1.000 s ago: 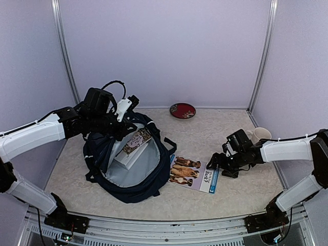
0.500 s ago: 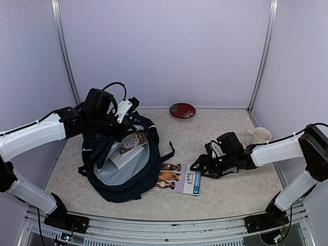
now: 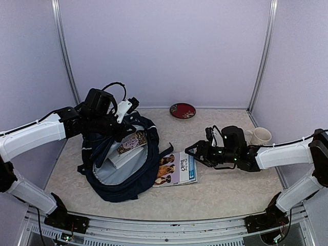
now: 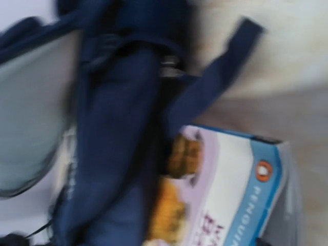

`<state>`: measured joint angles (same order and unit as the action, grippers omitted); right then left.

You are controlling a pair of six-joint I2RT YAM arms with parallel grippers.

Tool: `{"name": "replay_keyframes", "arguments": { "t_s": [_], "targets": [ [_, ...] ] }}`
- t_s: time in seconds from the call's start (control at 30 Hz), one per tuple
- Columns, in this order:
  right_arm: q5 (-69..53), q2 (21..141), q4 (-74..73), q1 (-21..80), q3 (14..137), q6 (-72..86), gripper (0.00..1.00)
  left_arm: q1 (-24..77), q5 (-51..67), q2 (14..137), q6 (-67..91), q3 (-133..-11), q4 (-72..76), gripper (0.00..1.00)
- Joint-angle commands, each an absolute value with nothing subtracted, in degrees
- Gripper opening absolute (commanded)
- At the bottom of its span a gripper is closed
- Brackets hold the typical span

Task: Pack the student bag
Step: Adjust the book at the center of the board.

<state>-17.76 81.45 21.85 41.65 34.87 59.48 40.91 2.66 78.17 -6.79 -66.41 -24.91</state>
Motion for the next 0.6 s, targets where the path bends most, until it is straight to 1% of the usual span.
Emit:
{"name": "replay_keyframes", "arguments": {
  "t_s": [0.0,0.13,0.23,0.33,0.47,0.57],
  "targets": [
    [-9.6,80.6,2.2,43.0,38.9,57.4,0.75,41.2,4.9,76.9,-5.5,-68.1,-16.7,0.00],
    [-3.1,81.8,-11.4,42.9,42.4,51.9,0.83,41.3,4.9,76.9,-5.4,-68.0,-16.6,0.00],
    [-2.3,84.3,-17.5,42.8,44.8,49.1,0.86,41.3,5.1,76.9,-5.4,-68.1,-16.6,0.00],
    [-6.8,88.7,-18.0,42.7,45.8,48.2,0.92,41.3,5.0,76.8,-5.5,-68.1,-16.7,0.00],
    [-11.5,94.0,-17.0,42.7,46.8,47.8,0.92,41.4,4.8,76.8,-5.5,-68.1,-16.5,0.00],
    [-15.8,95.5,-13.1,42.8,46.8,47.7,0.89,41.4,4.8,76.8,-5.5,-68.1,-16.6,0.00]
  ]
}}
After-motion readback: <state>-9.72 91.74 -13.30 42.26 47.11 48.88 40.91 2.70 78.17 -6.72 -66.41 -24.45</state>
